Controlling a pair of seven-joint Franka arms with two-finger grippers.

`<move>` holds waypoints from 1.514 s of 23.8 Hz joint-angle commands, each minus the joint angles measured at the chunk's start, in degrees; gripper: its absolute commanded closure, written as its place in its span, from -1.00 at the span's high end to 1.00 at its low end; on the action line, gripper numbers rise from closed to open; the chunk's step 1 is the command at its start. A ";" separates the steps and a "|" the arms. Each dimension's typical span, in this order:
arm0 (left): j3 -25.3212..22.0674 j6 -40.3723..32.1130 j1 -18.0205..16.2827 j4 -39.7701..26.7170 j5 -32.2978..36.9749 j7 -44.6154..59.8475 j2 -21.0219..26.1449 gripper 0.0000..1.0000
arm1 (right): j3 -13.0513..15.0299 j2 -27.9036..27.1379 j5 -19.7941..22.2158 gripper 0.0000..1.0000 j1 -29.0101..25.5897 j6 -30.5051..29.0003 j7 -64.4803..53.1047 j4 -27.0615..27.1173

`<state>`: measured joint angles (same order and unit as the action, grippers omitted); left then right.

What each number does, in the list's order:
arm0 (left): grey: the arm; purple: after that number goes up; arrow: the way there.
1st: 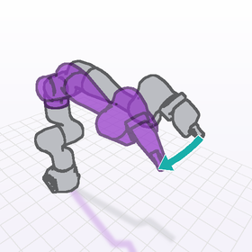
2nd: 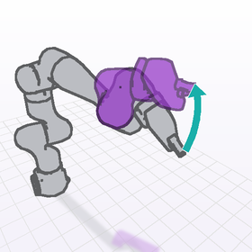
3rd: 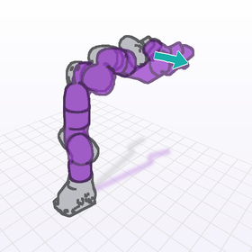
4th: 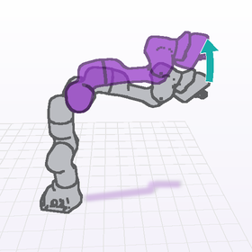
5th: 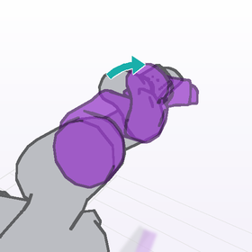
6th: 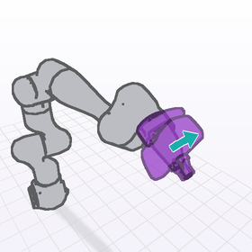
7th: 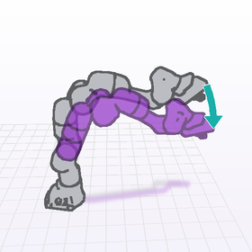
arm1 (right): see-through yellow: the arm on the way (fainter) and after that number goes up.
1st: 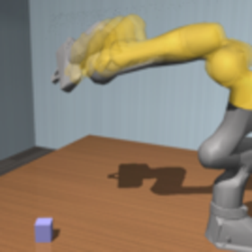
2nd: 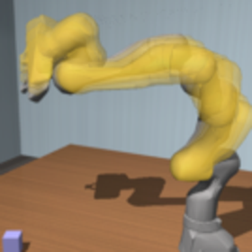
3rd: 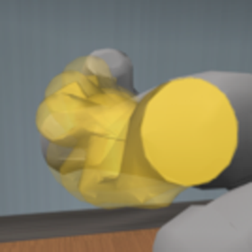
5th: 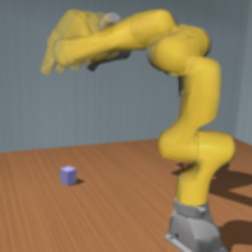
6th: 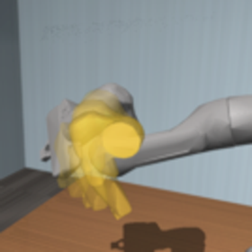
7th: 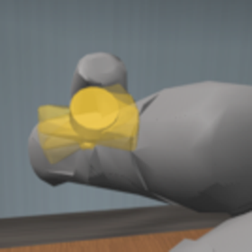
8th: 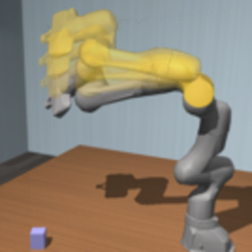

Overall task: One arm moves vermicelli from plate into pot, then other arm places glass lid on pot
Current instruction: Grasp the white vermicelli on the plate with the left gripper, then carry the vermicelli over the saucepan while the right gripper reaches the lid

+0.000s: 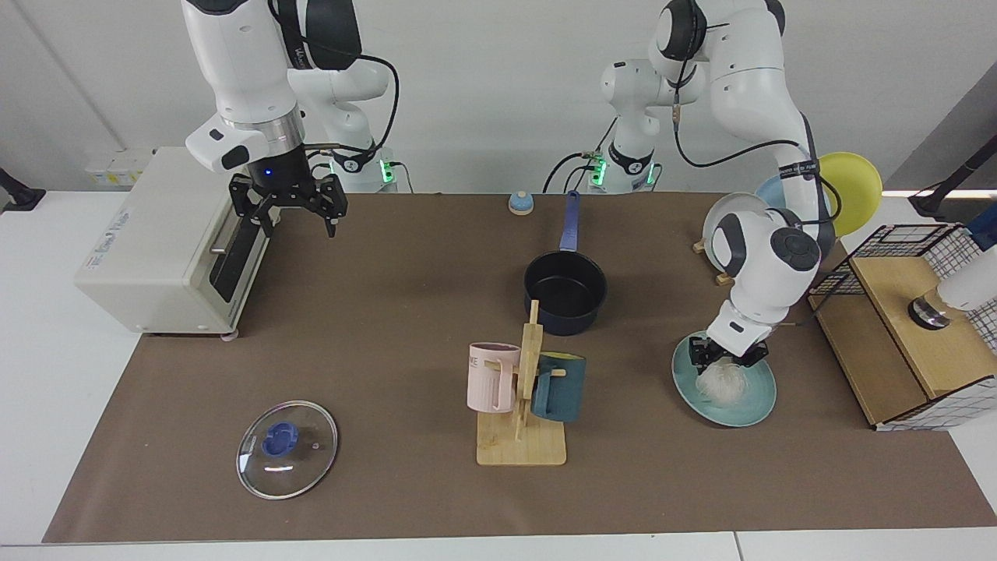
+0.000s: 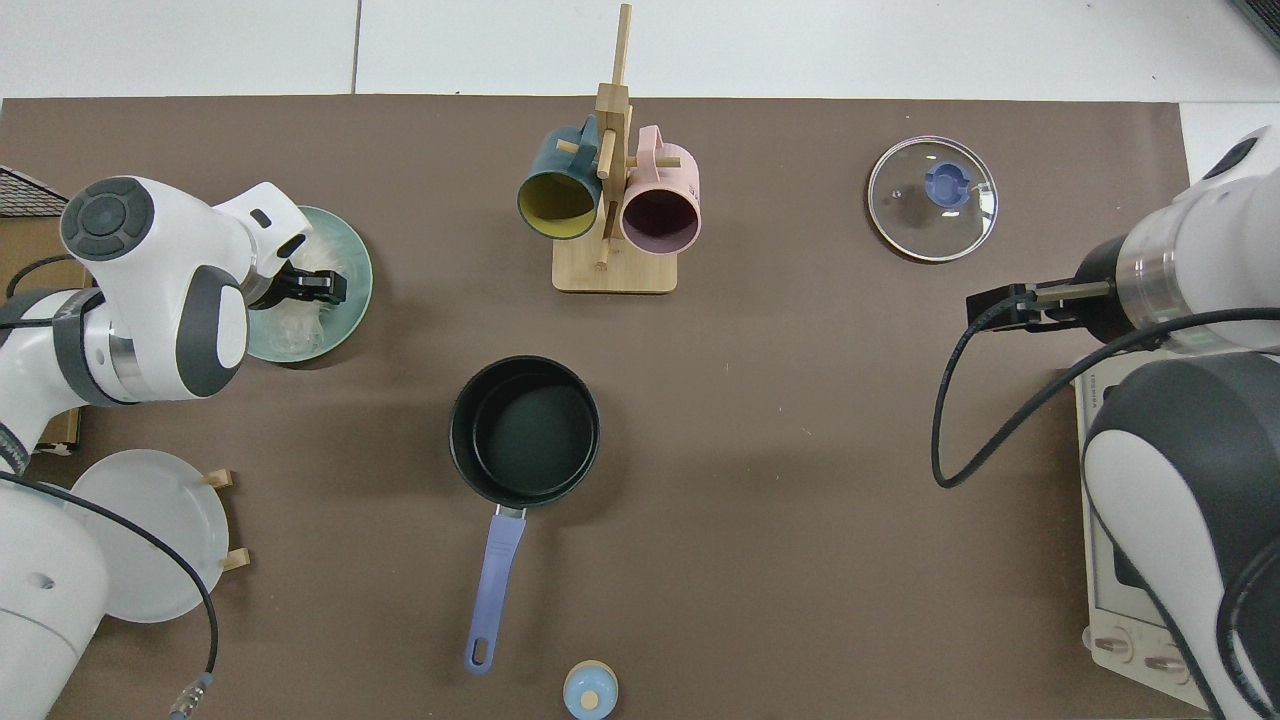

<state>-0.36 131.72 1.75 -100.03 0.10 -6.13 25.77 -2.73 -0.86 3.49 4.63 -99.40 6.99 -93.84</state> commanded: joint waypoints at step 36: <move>4.83 -11.76 20.57 -14.57 -0.19 30.29 -22.17 -1.00 | -0.08 -29.88 -0.41 1.00 -4.11 -0.61 -0.31 28.87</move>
<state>4.10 114.07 21.73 -105.69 0.10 21.17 8.06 -2.21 -19.45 3.45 1.00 -99.66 6.99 -76.09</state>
